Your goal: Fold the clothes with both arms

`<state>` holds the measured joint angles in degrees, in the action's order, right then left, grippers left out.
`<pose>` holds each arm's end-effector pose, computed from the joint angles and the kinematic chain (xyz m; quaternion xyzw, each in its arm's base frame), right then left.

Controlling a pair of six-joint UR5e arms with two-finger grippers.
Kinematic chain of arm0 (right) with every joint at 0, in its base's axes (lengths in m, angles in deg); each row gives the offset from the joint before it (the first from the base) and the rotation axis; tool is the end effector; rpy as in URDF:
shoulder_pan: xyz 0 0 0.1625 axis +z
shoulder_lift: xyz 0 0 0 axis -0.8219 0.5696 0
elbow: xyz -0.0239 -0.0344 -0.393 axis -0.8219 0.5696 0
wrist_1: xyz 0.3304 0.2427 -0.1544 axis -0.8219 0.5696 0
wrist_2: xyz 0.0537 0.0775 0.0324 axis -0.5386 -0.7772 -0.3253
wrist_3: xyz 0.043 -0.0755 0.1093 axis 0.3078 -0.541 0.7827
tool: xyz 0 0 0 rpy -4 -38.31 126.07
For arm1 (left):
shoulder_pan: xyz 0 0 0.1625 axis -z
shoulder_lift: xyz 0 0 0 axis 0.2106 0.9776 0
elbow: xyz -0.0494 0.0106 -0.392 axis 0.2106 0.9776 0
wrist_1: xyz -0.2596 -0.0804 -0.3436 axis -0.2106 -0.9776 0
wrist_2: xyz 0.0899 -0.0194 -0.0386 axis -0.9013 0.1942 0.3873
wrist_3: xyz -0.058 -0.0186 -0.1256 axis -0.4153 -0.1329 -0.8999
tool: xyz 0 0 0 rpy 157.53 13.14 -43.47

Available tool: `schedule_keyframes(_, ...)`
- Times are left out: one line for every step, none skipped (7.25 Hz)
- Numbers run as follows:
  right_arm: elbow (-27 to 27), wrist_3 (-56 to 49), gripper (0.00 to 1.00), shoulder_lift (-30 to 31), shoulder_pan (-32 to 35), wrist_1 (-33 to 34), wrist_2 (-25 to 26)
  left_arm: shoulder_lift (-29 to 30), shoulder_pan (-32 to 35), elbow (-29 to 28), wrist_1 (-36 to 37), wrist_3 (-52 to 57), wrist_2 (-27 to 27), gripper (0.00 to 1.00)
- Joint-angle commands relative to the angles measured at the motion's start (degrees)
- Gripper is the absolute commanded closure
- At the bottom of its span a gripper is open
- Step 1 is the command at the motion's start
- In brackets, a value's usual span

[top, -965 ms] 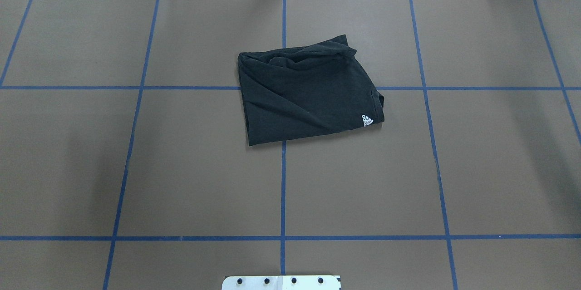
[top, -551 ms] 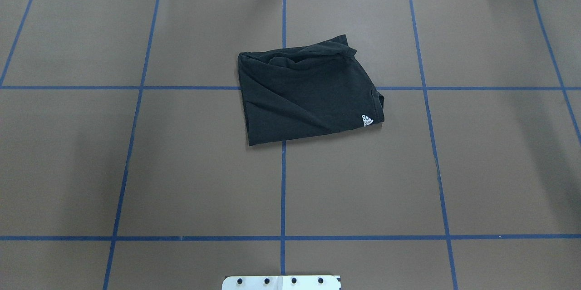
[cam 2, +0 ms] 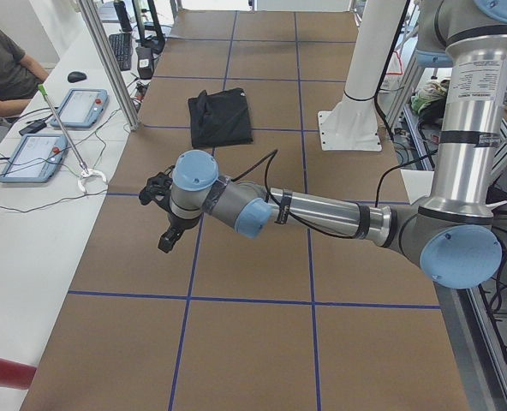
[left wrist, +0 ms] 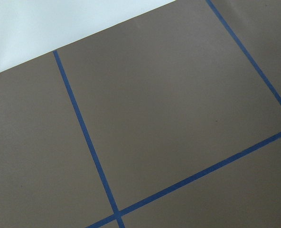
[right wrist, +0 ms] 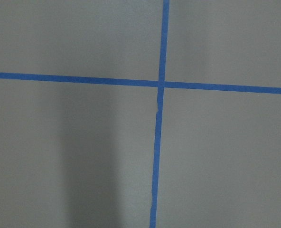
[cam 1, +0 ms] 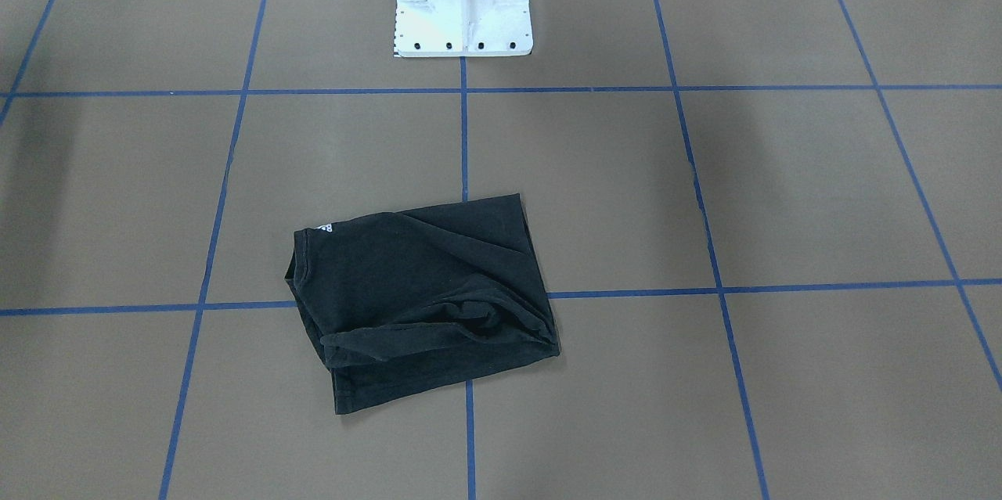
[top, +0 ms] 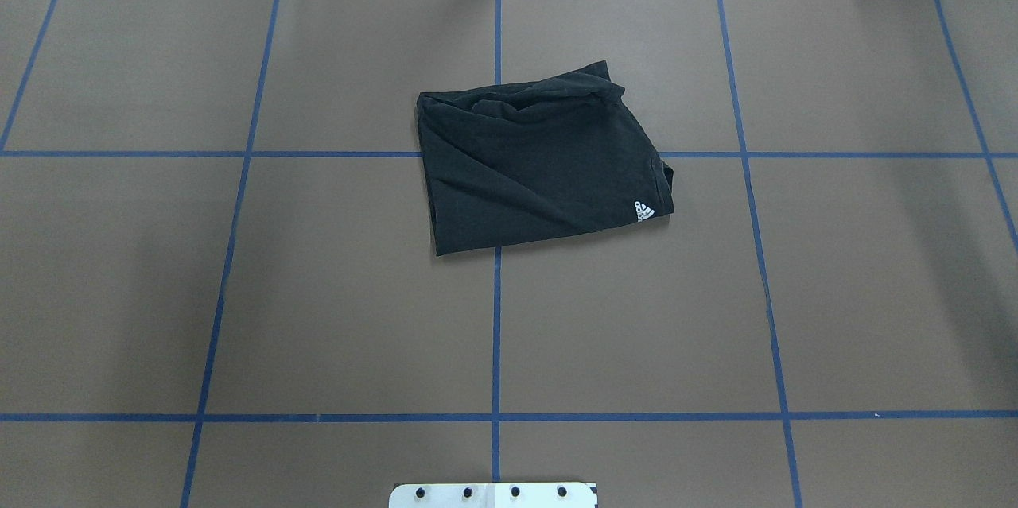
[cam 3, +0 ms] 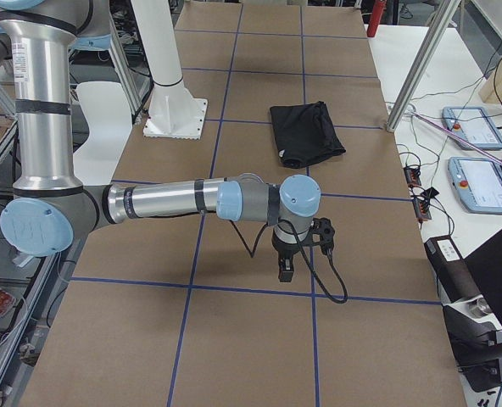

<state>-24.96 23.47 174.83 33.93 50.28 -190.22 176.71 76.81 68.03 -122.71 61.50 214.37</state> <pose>0.0287 -0.5046 0.5985 -0.0022 -0.3775 -0.0269 0.9256 -0.0210 -0.5744 0.5213 0.2449 0.3807 0.1328 0.8817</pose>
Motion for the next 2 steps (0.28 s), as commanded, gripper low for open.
schedule_keyframes(-0.25,-0.07,0.00,0.83,0.00,0.00,-1.88,-0.01,0.06,-0.15,-0.09,0.00,-0.08,0.00)
schedule_keyframes(-0.25,-0.07,0.00,0.75,0.00,-0.08,-1.44,-0.10,0.15,0.28,-0.09,0.00,-0.17,0.00)
